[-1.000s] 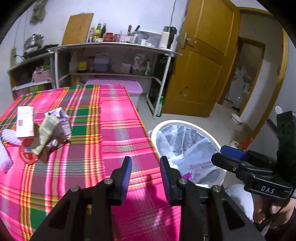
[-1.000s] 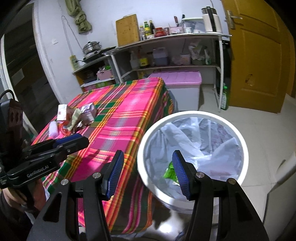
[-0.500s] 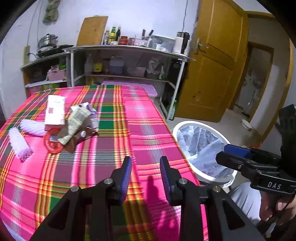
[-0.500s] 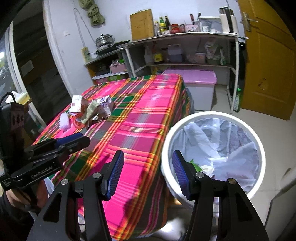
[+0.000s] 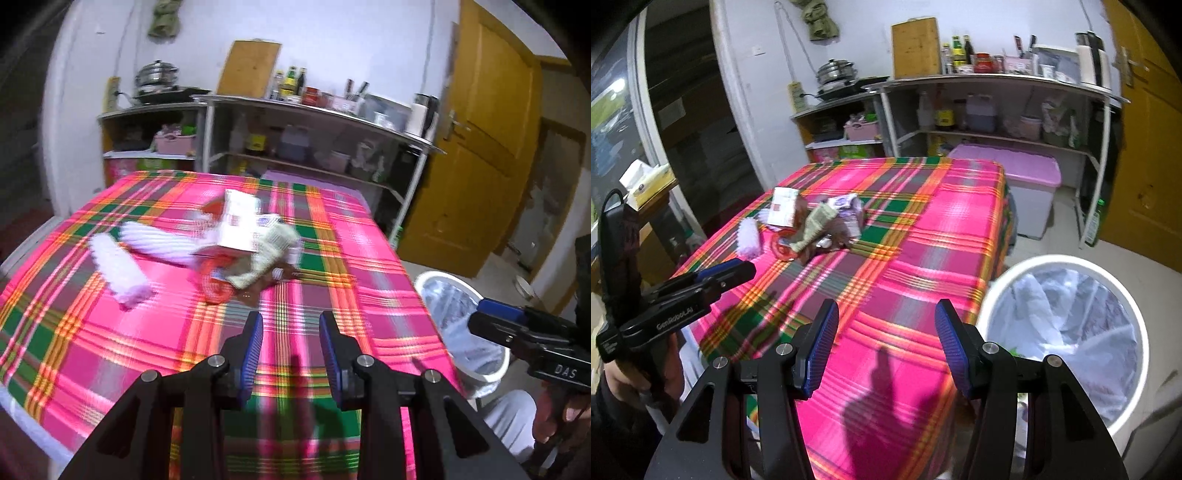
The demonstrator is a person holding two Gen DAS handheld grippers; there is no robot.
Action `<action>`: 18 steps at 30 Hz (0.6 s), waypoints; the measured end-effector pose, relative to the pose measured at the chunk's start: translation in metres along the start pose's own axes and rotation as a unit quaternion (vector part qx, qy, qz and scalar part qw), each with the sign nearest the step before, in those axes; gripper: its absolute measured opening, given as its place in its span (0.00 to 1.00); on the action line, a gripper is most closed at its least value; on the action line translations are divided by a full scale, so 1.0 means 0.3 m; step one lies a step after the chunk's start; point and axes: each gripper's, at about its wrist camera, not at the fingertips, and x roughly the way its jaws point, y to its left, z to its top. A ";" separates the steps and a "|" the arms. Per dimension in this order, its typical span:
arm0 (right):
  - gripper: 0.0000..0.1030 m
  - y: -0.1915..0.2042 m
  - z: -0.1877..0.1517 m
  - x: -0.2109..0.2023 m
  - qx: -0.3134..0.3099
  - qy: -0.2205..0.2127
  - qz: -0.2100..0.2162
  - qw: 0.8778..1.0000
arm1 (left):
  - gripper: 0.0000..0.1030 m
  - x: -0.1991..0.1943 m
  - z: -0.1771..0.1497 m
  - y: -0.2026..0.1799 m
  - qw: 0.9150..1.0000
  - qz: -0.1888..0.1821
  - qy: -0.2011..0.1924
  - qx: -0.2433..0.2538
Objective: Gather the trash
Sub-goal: 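Move both grippers back over the remaining trash on the table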
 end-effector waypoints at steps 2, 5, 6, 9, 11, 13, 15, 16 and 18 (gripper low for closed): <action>0.54 0.021 0.011 0.010 -0.007 0.000 0.007 1.000 | 0.30 -0.011 0.003 0.043 1.000 0.011 -0.004 -0.011; 0.54 0.057 0.033 0.025 -0.018 0.001 0.016 1.000 | 0.30 -0.020 0.011 0.100 0.999 0.026 -0.008 -0.026; 0.54 0.067 0.041 0.030 -0.021 0.001 0.018 1.000 | 0.30 -0.021 0.015 0.116 0.999 0.030 -0.009 -0.030; 0.54 0.103 0.066 0.048 -0.027 0.004 0.031 0.999 | 0.30 -0.024 0.028 0.168 0.998 0.042 -0.013 -0.044; 0.54 0.128 0.082 0.059 -0.032 0.005 0.037 0.999 | 0.30 -0.030 0.032 0.205 0.997 0.050 -0.017 -0.054; 0.54 0.151 0.095 0.070 -0.038 0.005 0.041 0.998 | 0.30 -0.035 0.038 0.240 0.996 0.057 -0.019 -0.065; 0.54 0.170 0.108 0.085 -0.043 0.007 0.046 0.998 | 0.30 -0.035 0.045 0.278 0.995 0.064 -0.021 -0.074; 0.54 0.181 0.115 0.095 -0.046 0.008 0.049 0.998 | 0.31 -0.030 0.049 0.290 0.995 0.066 -0.022 -0.078; 0.54 0.202 0.129 0.113 -0.051 0.011 0.052 0.997 | 0.34 -0.021 0.056 0.328 0.993 0.072 -0.020 -0.089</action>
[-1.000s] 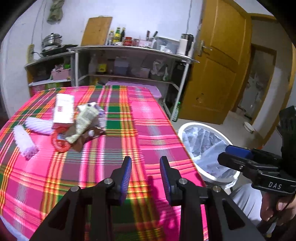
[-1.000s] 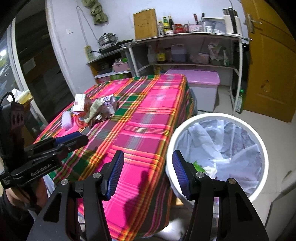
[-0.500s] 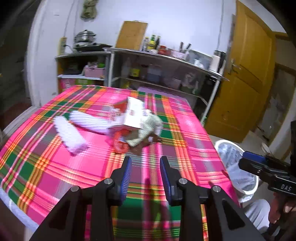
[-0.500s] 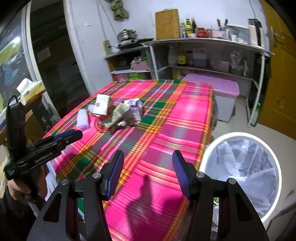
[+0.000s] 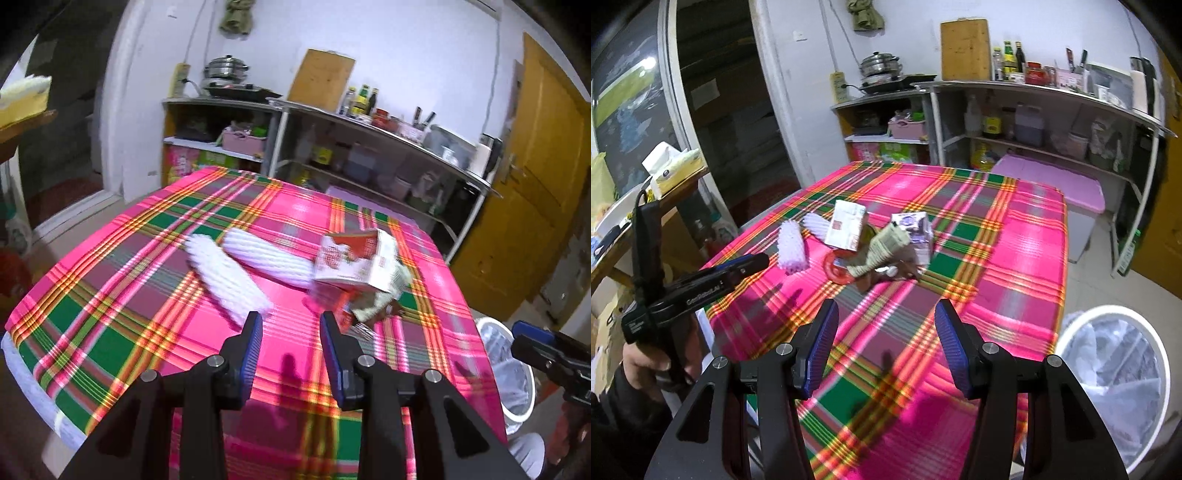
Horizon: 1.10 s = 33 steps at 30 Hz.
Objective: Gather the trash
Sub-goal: 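Move both grippers back over the remaining trash on the table, then grasp the white foam net with the left gripper while the right grasps the milk carton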
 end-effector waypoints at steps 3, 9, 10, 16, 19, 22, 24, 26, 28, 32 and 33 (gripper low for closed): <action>0.54 0.020 0.022 0.027 -0.004 0.001 0.003 1.000 | 0.43 0.030 0.021 0.048 1.000 0.004 0.005 -0.021; 0.54 0.034 0.059 0.081 -0.005 0.004 0.007 1.000 | 0.49 0.122 0.057 0.122 0.998 0.007 0.021 -0.062; 0.54 0.035 0.066 0.090 -0.006 0.005 0.006 1.000 | 0.49 0.143 0.063 0.127 0.997 0.009 0.025 -0.068; 0.54 0.034 0.104 0.149 -0.003 0.009 0.006 1.000 | 0.49 0.254 0.080 0.137 0.995 0.033 0.049 -0.081; 0.54 0.040 0.125 0.181 -0.002 0.012 0.010 1.000 | 0.47 0.311 0.077 0.153 0.992 0.047 0.076 -0.092; 0.54 0.050 0.146 0.216 -0.003 0.015 0.017 1.000 | 0.35 0.323 0.078 0.158 0.992 0.050 0.076 -0.086; 0.54 0.061 0.161 0.240 -0.002 0.018 0.024 1.000 | 0.27 0.320 0.074 0.164 0.993 0.043 0.075 -0.085; 0.54 0.068 0.174 0.263 0.000 0.019 0.030 0.999 | 0.24 0.310 0.068 0.168 0.993 0.036 0.073 -0.082; 0.54 0.079 0.179 0.284 0.001 0.023 0.033 0.999 | 0.23 0.292 0.060 0.170 0.994 0.032 0.067 -0.078; 0.54 0.083 0.198 0.336 0.011 0.031 0.035 0.999 | 0.22 0.256 0.043 0.172 0.995 0.024 0.061 -0.070; 0.54 0.081 0.203 0.346 0.014 0.032 0.036 0.999 | 0.22 0.248 0.040 0.171 0.996 0.023 0.060 -0.068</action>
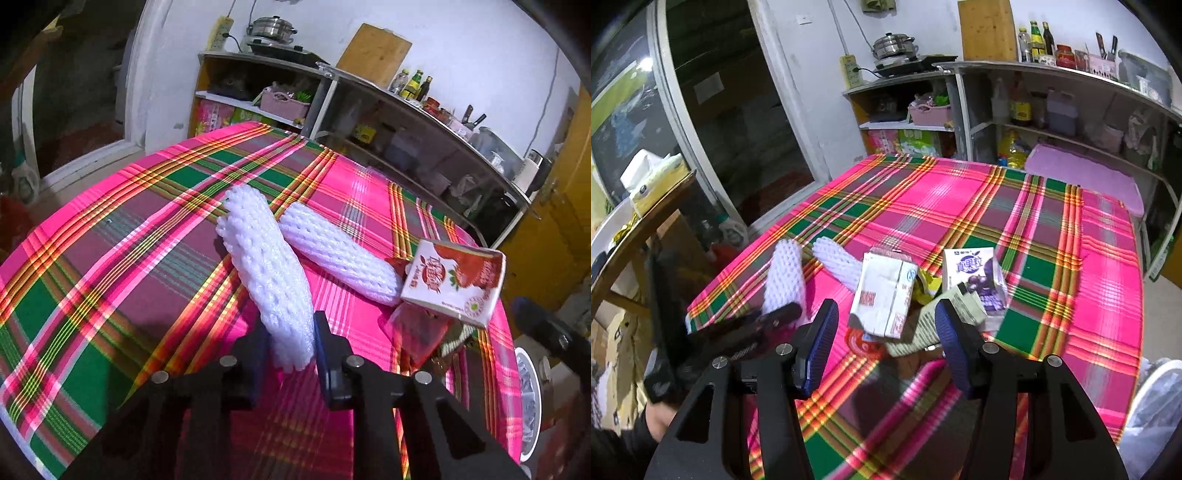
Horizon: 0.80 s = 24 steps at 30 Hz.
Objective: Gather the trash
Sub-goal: 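Grasp the white foam net with the left gripper while the right grasps the milk carton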
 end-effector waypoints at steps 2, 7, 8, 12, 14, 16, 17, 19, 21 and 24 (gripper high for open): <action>0.54 -0.004 0.014 0.024 0.007 0.003 0.000 1.000 | 0.22 -0.013 -0.008 0.002 1.000 -0.003 -0.002 0.004; 0.54 -0.010 0.035 0.064 0.025 0.013 0.001 1.000 | 0.22 -0.029 -0.020 0.002 1.000 -0.009 -0.004 0.015; 0.54 -0.012 0.036 0.070 0.029 0.015 0.002 0.999 | 0.22 -0.031 -0.021 0.002 1.000 -0.010 -0.004 0.017; 0.36 -0.016 0.039 0.077 0.039 0.016 0.007 0.999 | 0.22 -0.040 -0.024 -0.008 1.000 -0.015 -0.007 0.026; 0.36 -0.017 0.037 0.073 0.042 0.017 0.007 0.999 | 0.22 -0.048 -0.029 -0.014 0.999 -0.019 -0.008 0.029; 0.36 -0.020 0.032 0.063 0.040 0.016 0.008 0.999 | 0.22 -0.055 -0.035 -0.020 0.999 -0.020 -0.008 0.031; 0.36 -0.019 0.031 0.056 0.040 0.014 0.008 0.999 | 0.22 -0.060 -0.038 -0.025 0.999 -0.021 -0.009 0.033; 0.36 -0.019 0.026 0.035 0.040 0.005 0.007 0.999 | 0.22 -0.070 -0.042 -0.031 0.999 -0.023 -0.011 0.036; 0.36 -0.017 0.026 0.009 0.040 -0.003 0.009 0.999 | 0.22 -0.089 -0.047 -0.043 0.999 -0.027 -0.015 0.041; 0.36 -0.015 0.016 -0.037 0.039 -0.017 0.011 0.999 | 0.22 -0.122 -0.051 -0.068 0.998 -0.032 -0.022 0.051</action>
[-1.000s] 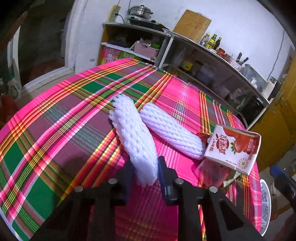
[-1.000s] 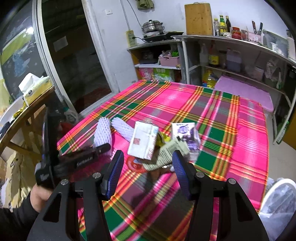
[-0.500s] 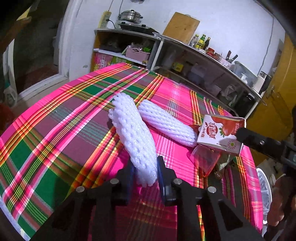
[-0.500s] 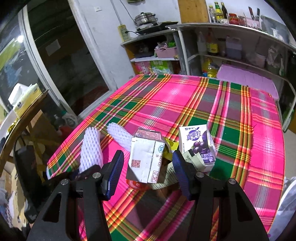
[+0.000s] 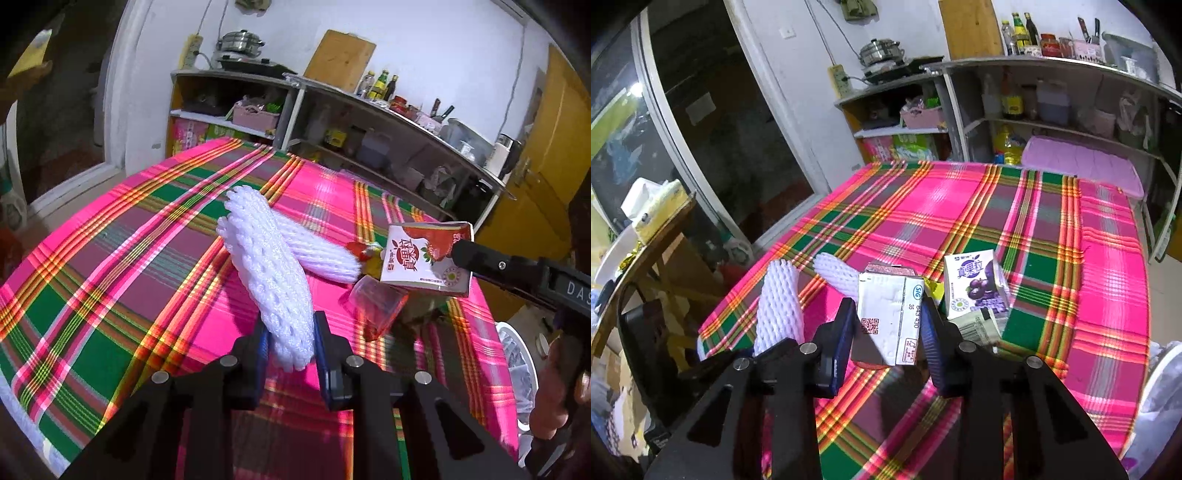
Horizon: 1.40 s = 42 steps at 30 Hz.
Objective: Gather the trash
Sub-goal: 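Grasp the white foam net with the left gripper while the right grasps the milk carton, then lift the foam net and milk carton and turn toward the bin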
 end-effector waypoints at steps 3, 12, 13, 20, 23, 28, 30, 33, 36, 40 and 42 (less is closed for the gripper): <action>0.35 0.000 -0.020 -0.052 -0.002 -0.011 0.001 1.000 | 0.22 -0.032 -0.006 -0.031 1.000 -0.007 -0.006 0.009; 0.35 -0.050 -0.077 -0.223 0.013 -0.045 -0.007 0.999 | 0.22 -0.112 -0.038 -0.162 0.999 -0.031 -0.011 0.039; 0.35 -0.062 -0.084 -0.245 0.017 -0.050 -0.008 0.999 | 0.22 -0.116 -0.040 -0.174 0.998 -0.033 -0.011 0.043; 0.35 -0.134 -0.139 -0.363 0.040 -0.070 -0.022 0.997 | 0.22 -0.159 -0.064 -0.288 0.996 -0.053 -0.012 0.072; 0.35 -0.162 -0.167 -0.410 0.050 -0.076 -0.027 0.995 | 0.22 -0.177 -0.078 -0.342 0.994 -0.067 -0.014 0.088; 0.35 -0.210 -0.210 -0.484 0.066 -0.088 -0.039 0.993 | 0.22 -0.195 -0.098 -0.419 0.990 -0.086 -0.012 0.109; 0.35 -0.224 -0.223 -0.508 0.071 -0.093 -0.044 0.992 | 0.22 -0.200 -0.108 -0.451 0.989 -0.093 -0.011 0.118; 0.35 -0.246 -0.249 -0.546 0.078 -0.100 -0.050 0.991 | 0.22 -0.206 -0.122 -0.500 0.985 -0.108 -0.007 0.133; 0.35 -0.268 -0.268 -0.573 0.084 -0.104 -0.056 0.989 | 0.22 -0.209 -0.138 -0.545 0.982 -0.121 -0.003 0.145; 0.35 -0.309 -0.295 -0.613 0.097 -0.110 -0.069 0.987 | 0.22 -0.200 -0.159 -0.606 0.977 -0.139 0.006 0.162; 0.35 -0.332 -0.311 -0.631 0.105 -0.113 -0.077 0.985 | 0.22 -0.189 -0.166 -0.636 0.974 -0.149 0.012 0.168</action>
